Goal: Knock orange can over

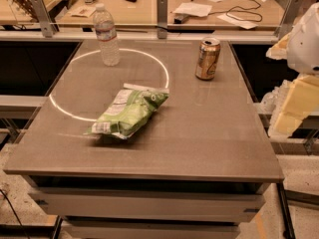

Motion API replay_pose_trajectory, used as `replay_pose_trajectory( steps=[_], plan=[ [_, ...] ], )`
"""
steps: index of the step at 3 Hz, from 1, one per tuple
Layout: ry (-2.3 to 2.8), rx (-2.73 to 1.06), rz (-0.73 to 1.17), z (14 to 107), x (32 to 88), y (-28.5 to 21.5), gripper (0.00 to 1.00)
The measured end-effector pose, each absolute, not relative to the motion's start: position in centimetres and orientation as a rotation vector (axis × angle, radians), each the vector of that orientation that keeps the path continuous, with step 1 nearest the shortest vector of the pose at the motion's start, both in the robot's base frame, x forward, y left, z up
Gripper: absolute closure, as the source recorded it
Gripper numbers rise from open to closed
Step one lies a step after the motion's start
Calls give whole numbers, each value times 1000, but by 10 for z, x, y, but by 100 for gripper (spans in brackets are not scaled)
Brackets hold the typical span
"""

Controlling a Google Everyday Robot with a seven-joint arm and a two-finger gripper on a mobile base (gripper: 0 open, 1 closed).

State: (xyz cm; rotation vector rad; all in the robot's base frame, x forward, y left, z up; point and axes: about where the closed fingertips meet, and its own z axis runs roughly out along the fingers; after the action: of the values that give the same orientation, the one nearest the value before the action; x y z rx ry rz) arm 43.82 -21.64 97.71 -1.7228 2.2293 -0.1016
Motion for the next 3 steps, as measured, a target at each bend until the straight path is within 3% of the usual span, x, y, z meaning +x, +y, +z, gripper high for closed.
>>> replay_pose_trajectory(
  steps=[2,3],
  plan=[
    [2223,-1666,-7,977,439,-221,0],
    [2191,-1479,196,968,446,-256,0]
  ],
)
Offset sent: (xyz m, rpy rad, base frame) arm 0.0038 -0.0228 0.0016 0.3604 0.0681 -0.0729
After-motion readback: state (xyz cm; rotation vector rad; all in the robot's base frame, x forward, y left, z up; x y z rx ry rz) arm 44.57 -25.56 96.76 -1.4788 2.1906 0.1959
